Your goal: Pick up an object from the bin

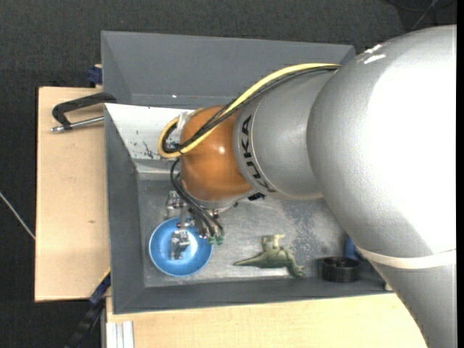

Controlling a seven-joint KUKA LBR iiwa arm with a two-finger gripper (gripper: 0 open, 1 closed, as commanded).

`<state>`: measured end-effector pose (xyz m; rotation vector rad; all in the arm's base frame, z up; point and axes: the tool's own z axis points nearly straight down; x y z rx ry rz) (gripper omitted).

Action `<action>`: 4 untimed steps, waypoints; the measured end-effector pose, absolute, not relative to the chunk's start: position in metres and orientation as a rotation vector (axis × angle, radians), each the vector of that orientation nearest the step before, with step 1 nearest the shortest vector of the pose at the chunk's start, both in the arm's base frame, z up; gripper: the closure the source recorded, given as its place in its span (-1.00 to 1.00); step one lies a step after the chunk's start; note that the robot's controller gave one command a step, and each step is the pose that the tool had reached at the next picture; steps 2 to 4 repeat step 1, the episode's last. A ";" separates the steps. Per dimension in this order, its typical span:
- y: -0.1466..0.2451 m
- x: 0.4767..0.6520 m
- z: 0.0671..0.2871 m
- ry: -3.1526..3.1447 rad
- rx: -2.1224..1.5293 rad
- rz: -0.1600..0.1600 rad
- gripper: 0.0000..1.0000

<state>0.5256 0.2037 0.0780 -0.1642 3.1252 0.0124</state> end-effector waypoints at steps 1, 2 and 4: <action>0.176 0.548 0.242 3.121 -0.176 0.006 1.00; 0.176 0.548 0.242 3.121 -0.176 0.006 1.00; 0.176 0.548 0.242 3.121 -0.176 0.006 1.00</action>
Offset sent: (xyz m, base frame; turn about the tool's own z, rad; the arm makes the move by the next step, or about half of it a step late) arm 0.0198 -0.0281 0.1581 -0.0088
